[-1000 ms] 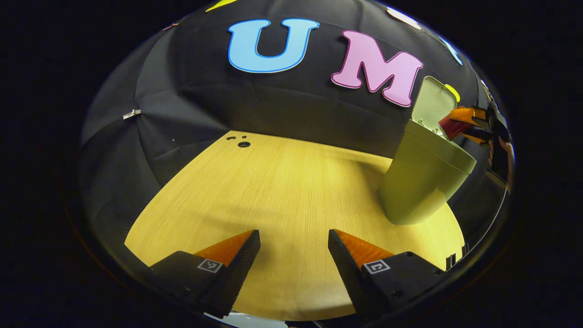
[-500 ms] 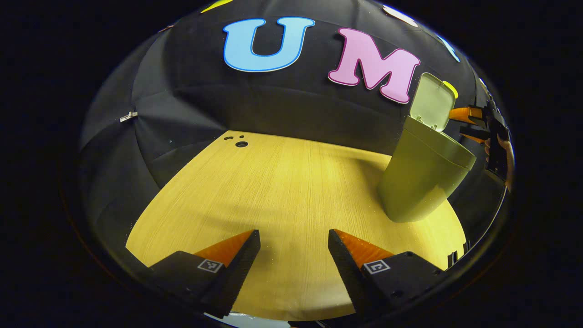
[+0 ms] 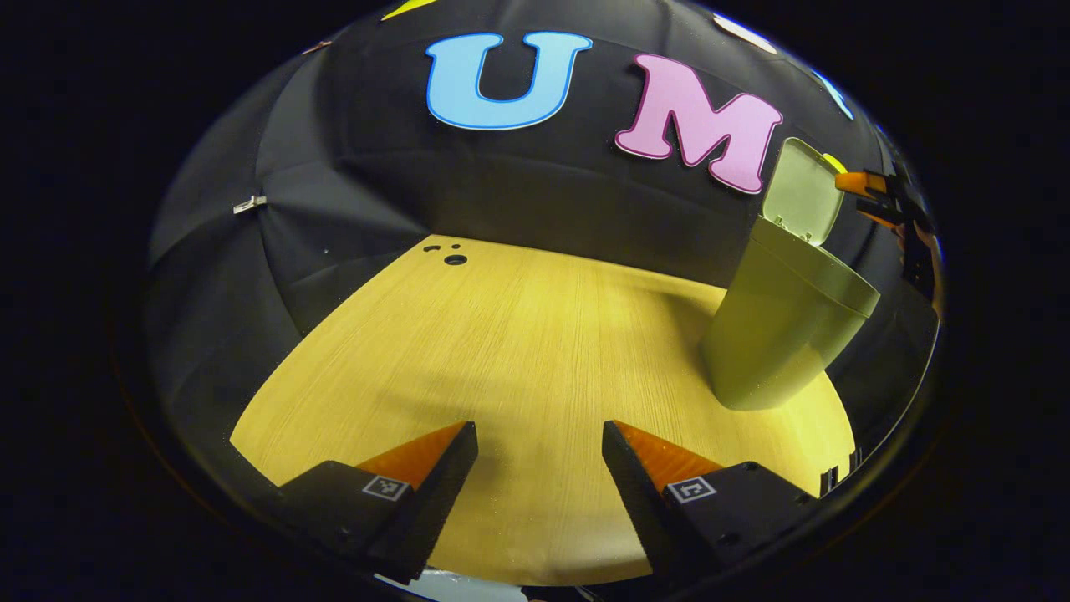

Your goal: Press the lid of the desktop garbage bin to open it, pick up the crumpled paper on the desktop and throw it into the bin, then pick up the pop can on the desktop and drop it into the bin, and finally close the garbage bin lid.

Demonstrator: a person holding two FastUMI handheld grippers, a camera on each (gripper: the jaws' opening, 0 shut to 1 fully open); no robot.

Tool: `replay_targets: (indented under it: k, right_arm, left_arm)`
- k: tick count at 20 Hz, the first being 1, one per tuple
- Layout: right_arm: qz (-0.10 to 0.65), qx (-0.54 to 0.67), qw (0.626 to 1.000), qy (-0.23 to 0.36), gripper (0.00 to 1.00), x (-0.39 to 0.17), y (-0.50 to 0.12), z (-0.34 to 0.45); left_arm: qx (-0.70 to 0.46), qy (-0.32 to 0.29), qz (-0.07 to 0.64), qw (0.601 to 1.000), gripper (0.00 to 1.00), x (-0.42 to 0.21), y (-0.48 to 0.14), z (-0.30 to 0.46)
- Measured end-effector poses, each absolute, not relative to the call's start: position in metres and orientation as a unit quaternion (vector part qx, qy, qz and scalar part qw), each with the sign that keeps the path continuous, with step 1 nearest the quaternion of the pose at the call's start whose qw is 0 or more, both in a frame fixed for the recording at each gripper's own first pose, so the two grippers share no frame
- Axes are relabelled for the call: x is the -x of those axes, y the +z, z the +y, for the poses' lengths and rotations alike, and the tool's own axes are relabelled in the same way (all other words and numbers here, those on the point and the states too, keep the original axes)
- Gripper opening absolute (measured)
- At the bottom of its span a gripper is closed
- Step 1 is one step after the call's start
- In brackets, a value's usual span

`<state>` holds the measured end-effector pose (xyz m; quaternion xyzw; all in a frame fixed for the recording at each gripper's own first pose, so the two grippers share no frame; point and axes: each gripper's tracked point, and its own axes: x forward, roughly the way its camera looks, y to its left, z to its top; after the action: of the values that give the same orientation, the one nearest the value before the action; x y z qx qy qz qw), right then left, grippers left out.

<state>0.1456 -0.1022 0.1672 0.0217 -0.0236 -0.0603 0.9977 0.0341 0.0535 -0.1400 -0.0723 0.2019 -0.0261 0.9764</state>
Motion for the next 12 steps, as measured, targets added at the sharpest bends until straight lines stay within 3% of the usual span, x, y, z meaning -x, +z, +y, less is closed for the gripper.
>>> replay_targets:
  k: [12]
  right_arm:
    - [-0.068, 0.013, 0.997, -0.033, 0.96, -0.193, 0.249, -0.106]
  left_arm:
    - [0.101, 0.06, 0.188, 0.975, 0.96, 0.007, -0.149, 0.038]
